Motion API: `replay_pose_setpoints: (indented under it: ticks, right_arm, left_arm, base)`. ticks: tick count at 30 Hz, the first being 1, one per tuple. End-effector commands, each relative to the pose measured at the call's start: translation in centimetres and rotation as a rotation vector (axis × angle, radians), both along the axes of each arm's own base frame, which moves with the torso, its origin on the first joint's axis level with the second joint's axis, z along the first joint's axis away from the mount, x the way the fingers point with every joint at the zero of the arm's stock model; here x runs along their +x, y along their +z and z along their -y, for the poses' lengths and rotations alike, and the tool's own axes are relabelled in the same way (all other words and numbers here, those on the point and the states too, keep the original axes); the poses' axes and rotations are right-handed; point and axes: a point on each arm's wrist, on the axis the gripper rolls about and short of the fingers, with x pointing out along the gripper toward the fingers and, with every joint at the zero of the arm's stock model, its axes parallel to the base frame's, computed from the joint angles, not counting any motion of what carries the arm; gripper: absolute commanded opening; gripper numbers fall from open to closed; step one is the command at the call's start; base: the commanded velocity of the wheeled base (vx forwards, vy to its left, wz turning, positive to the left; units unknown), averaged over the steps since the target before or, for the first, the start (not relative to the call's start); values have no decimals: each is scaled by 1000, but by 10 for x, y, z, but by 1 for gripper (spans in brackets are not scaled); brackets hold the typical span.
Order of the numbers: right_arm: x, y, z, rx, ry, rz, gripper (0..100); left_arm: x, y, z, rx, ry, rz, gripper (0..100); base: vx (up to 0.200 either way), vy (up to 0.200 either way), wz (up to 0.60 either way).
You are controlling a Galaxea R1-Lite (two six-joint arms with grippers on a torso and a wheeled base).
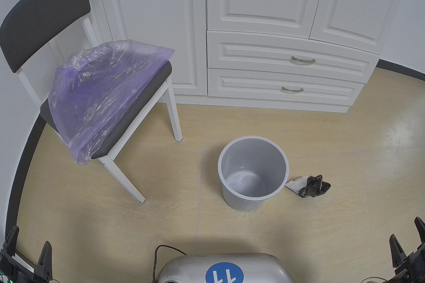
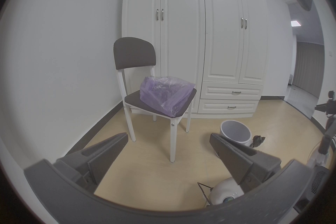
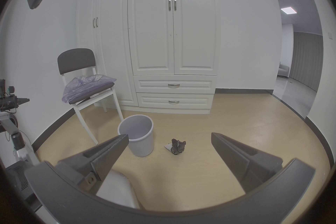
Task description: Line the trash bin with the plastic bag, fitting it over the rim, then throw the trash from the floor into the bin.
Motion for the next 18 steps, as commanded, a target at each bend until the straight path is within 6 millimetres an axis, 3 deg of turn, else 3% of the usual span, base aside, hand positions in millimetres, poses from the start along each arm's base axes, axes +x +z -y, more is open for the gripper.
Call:
replay_pose_setpoints:
  ticks: [1, 11, 16, 17, 18]
  right_arm:
    - [0, -5, 0, -8, 1, -2, 100]
    - [0, -5, -1, -75, 22, -1, 100]
    - [0, -5, 0, -13, 4, 3, 100]
    - [0, -5, 0, -1, -6, 3, 100]
    - [0, -5, 0, -5, -6, 3, 100]
  left_arm:
    - [0, -5, 0, 13, -3, -3, 100]
    - [0, -5, 1, 71, -41, 4, 100]
    - [0, -2, 0, -33, 7, 26, 100]
    - [-3, 12, -1, -145, 25, 125, 100]
    - [-12, 41, 0, -249, -19, 275, 100]
  base:
    - [0, 0, 0]
    - [0, 0, 0]
    - [0, 0, 0]
    - [0, 0, 0]
    - [0, 0, 0]
